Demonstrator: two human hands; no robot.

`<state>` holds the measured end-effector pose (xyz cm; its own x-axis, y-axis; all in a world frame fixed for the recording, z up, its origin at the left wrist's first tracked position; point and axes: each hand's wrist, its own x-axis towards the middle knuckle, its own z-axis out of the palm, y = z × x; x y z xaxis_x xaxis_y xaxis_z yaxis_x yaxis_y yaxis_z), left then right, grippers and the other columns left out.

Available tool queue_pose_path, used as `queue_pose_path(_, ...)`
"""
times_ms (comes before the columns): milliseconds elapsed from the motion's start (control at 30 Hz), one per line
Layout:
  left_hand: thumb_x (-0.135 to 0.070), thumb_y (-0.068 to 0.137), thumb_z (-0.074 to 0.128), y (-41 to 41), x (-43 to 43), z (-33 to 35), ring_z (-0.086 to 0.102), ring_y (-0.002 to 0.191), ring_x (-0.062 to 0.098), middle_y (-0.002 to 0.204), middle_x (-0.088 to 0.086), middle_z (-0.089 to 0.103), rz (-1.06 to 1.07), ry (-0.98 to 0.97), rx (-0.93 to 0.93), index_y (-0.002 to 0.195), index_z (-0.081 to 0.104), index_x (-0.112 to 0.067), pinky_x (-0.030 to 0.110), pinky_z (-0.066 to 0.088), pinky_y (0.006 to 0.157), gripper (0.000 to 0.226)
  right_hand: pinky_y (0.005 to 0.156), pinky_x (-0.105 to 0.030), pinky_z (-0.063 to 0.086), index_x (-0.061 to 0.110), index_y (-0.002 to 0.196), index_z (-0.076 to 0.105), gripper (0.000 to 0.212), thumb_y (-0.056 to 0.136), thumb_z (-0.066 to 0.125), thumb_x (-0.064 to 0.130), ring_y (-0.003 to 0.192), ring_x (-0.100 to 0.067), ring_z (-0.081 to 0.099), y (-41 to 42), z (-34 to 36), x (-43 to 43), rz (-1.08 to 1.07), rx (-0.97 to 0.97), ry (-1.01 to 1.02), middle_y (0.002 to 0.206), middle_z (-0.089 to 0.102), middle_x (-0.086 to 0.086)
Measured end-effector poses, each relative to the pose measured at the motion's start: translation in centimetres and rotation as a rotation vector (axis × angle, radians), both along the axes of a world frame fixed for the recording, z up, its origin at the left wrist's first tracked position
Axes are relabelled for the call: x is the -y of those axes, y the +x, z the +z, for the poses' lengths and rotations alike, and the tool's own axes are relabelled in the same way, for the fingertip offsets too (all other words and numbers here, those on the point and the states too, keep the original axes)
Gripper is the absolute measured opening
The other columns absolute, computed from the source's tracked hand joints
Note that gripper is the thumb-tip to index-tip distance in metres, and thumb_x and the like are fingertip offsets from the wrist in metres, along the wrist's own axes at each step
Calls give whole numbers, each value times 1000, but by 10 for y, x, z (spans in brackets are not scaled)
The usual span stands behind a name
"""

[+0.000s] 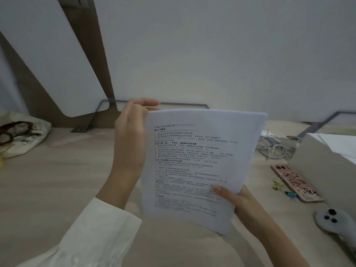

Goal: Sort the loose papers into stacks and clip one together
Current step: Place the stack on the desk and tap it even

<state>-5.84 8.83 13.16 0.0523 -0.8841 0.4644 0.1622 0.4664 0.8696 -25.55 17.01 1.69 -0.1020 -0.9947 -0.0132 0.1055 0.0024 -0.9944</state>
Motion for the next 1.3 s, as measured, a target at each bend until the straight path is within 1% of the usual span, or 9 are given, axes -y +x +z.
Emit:
queue_pose_path(133, -12, 90, 35, 8, 7, 17, 62, 80, 0, 85, -8, 67, 29, -163, 93, 95, 57, -15, 13, 46, 73, 23, 91, -42, 54, 24, 104, 73, 28, 79, 61, 22, 104, -24, 67, 1, 0, -2, -13, 18, 8, 113, 71, -2)
queue_pose_path(267, -64, 76, 50, -7, -2, 58, 39, 117, -1, 119, -17, 50, 80, -649, 844, 118, 51, -31, 12, 26, 99, 54, 90, -38, 54, 27, 99, 74, 24, 85, 59, 15, 103, -21, 68, 3, 3, -4, -19, 1, -7, 112, 72, 1)
queue_pose_path(367, -72, 68, 54, -37, -7, 71, 44, 117, 6, 125, -17, 50, -178, -529, 1468, 125, 45, -38, 29, 38, 96, 66, 87, -36, 55, 33, 95, 74, 27, 82, 58, 16, 100, -18, 69, 4, 5, -4, -20, -11, -9, 109, 73, 4)
queue_pose_path(433, -62, 76, 55, -48, -3, 67, 56, 96, 12, 107, -12, 60, -289, -370, 1588, 116, 53, -30, 30, 44, 78, 51, 85, -34, 56, 30, 96, 74, 25, 82, 58, 17, 99, -18, 69, 2, 5, -3, -17, -8, -7, 108, 73, 3)
queue_pose_path(633, -40, 91, 47, -20, 3, 60, 44, 58, 10, 63, -13, 46, -194, -570, 1444, 93, 63, -20, 25, 35, 52, 26, 75, -24, 57, 14, 106, 69, 29, 79, 65, 24, 96, -19, 71, -14, 6, -1, 10, -116, 64, 106, 74, -1)
queue_pose_path(733, -42, 87, 51, 27, 13, 64, 55, 57, 5, 68, -13, 59, -117, -400, 1103, 80, 65, -21, 11, 38, 52, 26, 80, -27, 58, 11, 108, 68, 50, 66, 76, 38, 99, -22, 69, -35, 14, -4, 71, -202, 108, 108, 73, -4)
queue_pose_path(867, -62, 67, 53, 83, 18, 22, 66, 63, -4, 70, -18, 72, -76, -76, 659, 72, 70, -27, 21, 50, 60, 39, 81, -30, 57, 10, 100, 73, 65, 47, 86, 46, 104, -30, 66, -41, 13, 2, 28, 6, -44, 111, 71, -13)
queue_pose_path(1033, -70, 28, 78, 115, 20, -62, 73, 74, 12, 83, -9, 76, -233, 272, 163, 76, 75, -35, 23, 56, 55, 59, 71, -30, 59, 19, 94, 73, 26, 68, 78, 24, 92, -23, 71, -3, 29, 23, 44, 32, -155, 102, 75, -4)
queue_pose_path(1300, -42, 38, 88, 126, 16, -126, 71, 91, 25, 99, 2, 75, -406, 497, 162, 94, 72, -26, 31, 59, 65, 61, 86, -38, 56, 28, 90, 76, 22, 72, 71, 17, 95, -21, 70, 6, -5, 30, 68, -165, 19, 102, 75, 0)
